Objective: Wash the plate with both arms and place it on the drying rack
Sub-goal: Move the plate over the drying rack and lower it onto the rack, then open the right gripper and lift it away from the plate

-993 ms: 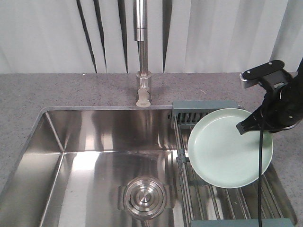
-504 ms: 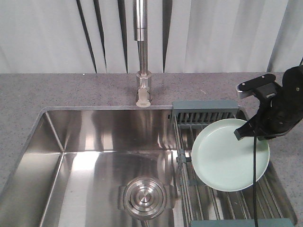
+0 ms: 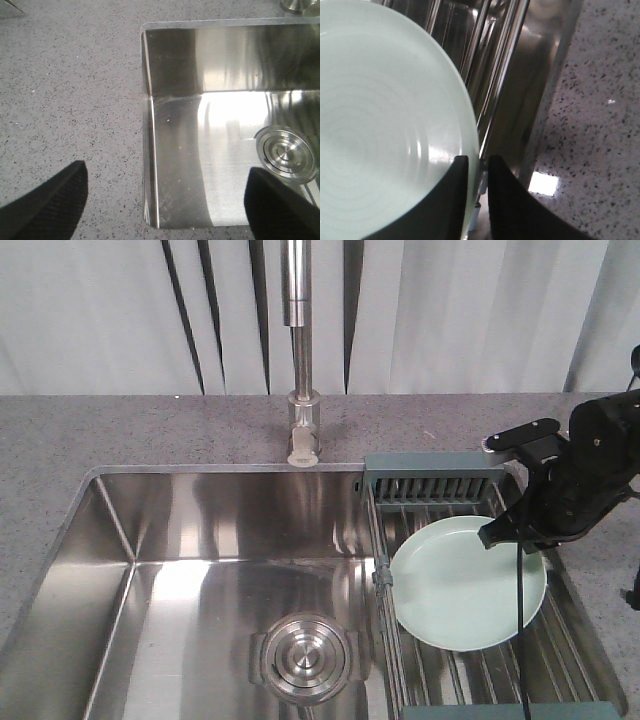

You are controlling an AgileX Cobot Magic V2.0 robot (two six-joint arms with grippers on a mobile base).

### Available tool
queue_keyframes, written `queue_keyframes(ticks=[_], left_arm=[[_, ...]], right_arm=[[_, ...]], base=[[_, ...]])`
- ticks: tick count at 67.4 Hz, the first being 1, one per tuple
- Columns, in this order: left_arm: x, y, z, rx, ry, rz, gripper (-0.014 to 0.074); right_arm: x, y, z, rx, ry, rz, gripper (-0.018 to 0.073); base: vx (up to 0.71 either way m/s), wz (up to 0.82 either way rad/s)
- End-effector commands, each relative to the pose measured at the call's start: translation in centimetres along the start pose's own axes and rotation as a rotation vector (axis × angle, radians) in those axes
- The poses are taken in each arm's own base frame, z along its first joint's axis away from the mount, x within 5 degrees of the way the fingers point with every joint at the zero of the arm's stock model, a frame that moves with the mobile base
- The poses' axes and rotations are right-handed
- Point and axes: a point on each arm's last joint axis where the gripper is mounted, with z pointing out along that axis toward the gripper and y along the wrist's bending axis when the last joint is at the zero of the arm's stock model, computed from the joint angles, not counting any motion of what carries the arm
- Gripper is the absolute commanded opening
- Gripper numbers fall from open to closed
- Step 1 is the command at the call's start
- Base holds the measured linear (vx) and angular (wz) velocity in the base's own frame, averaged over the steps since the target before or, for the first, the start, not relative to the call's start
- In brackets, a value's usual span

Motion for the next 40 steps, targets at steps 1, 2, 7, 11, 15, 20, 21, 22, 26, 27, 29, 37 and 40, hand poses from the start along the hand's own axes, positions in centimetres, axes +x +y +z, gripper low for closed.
queue_keyframes(ticks=[1,2,7,11,15,20,21,22,26,27,29,37,40], left_arm=[[-1.1,-0.1,-0.4,0.005,-0.071,-0.012,0.0587],[-1.1,-0.1,-0.4,0.005,-0.071,-0.012,0.0587],[-1.1,-0.1,-0.4,0.005,-0.071,-0.012,0.0587],[-1.1,-0.1,-0.4,0.005,-0.071,-0.012,0.0587],[-1.1,-0.1,-0.4,0.005,-0.071,-0.012,0.0587],[-1.1,-0.1,-0.4,0.005,-0.071,-0.012,0.0587],[-1.1,-0.1,-0.4,0.005,-0.071,-0.012,0.0587],[-1.1,-0.1,-0.4,0.005,-0.071,-0.012,0.0587],[-1.1,-0.1,-0.4,0.005,-0.071,-0.012,0.0587],[-1.1,-0.1,-0.4,0.005,-0.071,-0.012,0.0587],[-1.1,-0.1,-0.4,0.005,-0.071,-0.012,0.0587],[-1.1,-0.1,-0.4,0.005,-0.071,-0.012,0.0587],[-1.1,-0.1,-0.4,0.005,-0.071,-0.012,0.0587]], right_arm=[[-0.7,-0.5,-1.8,0.017,-0.085,0.012,0.0216],[-0.7,-0.5,-1.8,0.016,-0.085,0.013,0.0229],[-0.8,-0.5,-2.2,0.011,-0.1,0.025,0.0283],[-0.8,-0.3,-3.2,0.01,-0.134,0.027,0.0313],[-0.8,-0.4,-4.3,0.006,-0.175,0.039,0.0321],[-0.6,-0.3,-6.8,-0.011,-0.265,0.063,0.0319],[-0.6,-0.3,-7.2,-0.012,-0.28,0.066,0.0319],[-0.5,-0.3,-7.7,-0.013,-0.295,0.068,0.0319],[-0.1,-0.3,-9.5,-0.01,-0.351,0.074,0.0319],[0.0,-0.4,-10.2,-0.007,-0.369,0.075,0.0319],[0.3,-0.4,-11.1,-0.002,-0.393,0.076,0.0319],[1.9,-0.4,-14.1,0.013,-0.489,0.083,0.0319],[3.0,-0.2,-14.7,0.017,-0.521,0.089,0.0319]], base=[[0.0,0.0],[0.0,0.0],[0.0,0.0],[0.0,0.0],[0.0,0.0],[0.0,0.0],[0.0,0.0],[0.0,0.0],[0.0,0.0],[0.0,0.0],[0.0,0.0],[0.0,0.0],[0.0,0.0]])
